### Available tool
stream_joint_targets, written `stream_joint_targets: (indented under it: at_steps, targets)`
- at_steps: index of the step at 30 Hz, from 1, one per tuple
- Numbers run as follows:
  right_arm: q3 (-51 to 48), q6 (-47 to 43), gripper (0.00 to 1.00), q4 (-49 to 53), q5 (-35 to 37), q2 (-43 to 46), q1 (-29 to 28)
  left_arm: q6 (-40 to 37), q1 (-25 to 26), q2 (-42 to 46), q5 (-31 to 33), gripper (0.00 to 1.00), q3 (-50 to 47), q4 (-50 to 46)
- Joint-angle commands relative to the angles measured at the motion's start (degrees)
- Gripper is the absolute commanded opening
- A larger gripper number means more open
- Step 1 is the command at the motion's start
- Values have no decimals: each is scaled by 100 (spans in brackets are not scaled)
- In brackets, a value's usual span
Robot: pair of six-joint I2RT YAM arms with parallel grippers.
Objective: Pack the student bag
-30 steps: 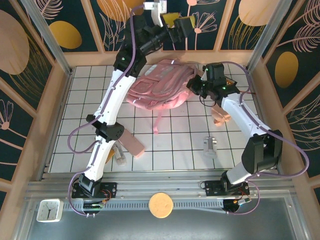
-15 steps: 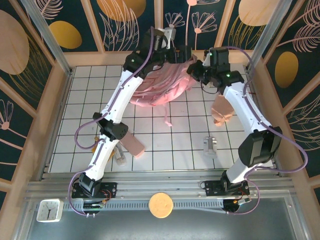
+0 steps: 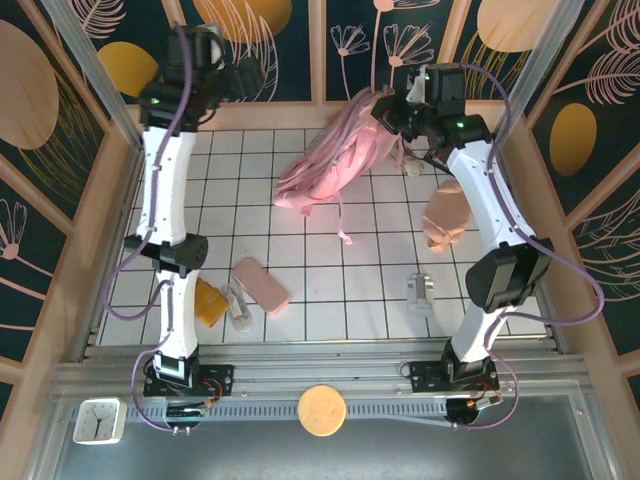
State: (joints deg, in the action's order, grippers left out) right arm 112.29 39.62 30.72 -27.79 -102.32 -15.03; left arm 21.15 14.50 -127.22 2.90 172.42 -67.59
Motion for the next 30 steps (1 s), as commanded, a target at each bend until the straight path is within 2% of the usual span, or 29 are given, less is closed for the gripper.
stream_joint_targets:
  at_steps: [1, 5, 7, 9, 12, 16, 18, 20, 22, 25, 27, 28, 30]
  targets:
    - [786, 211, 0, -1028, -426, 94, -130, 493, -1, -167, -663, 99, -1, -1052]
    - [1148, 292, 0, -1016, -498, -47, -235, 949, -54, -214, -1263, 99, -5, -607]
    - [1293, 299, 0, -1020, -512, -79, -241, 1182, -58, -215, -1361, 99, 0, -442]
    - [1400, 364, 0, -1107, -580, -86, -245, 1319, -55, -242, -1373, 99, -6, -501]
    - [1405, 537, 0, -1489, -742, -53, -260, 1542, -52, -312, -1773, 99, 3, -588]
    - [1385, 575, 0, -1736, -842, -52, -280, 2057, -69, -173, -2288, 99, -5, -27]
    - [1263, 547, 0, -1749, -833, -17, -269, 2510, -89, -142, -2714, 99, 0, 655]
    - [1120, 553, 0, -1788, -842, 34, -249, 3050, -85, -107, -3129, 99, 2, 2148]
    - [1067, 556, 0, -1798, -849, 48, -238, 3515, -80, -91, -3390, 99, 0, 4114]
    - [1158, 544, 0, -1714, -872, 11, -206, 4402, -105, -236, -3431, 99, 1, 7615]
    - [1234, 519, 0, -1613, -868, 6, -186, 5131, -112, -461, -3097, 99, 2, 9792]
    - [1277, 500, 0, -1565, -860, 4, -183, 5426, -123, -557, -2901, 99, -8, 10438]
    - [1337, 464, 0, -1455, -842, 16, -163, 6137, -102, -805, -2907, 99, -119, 11524]
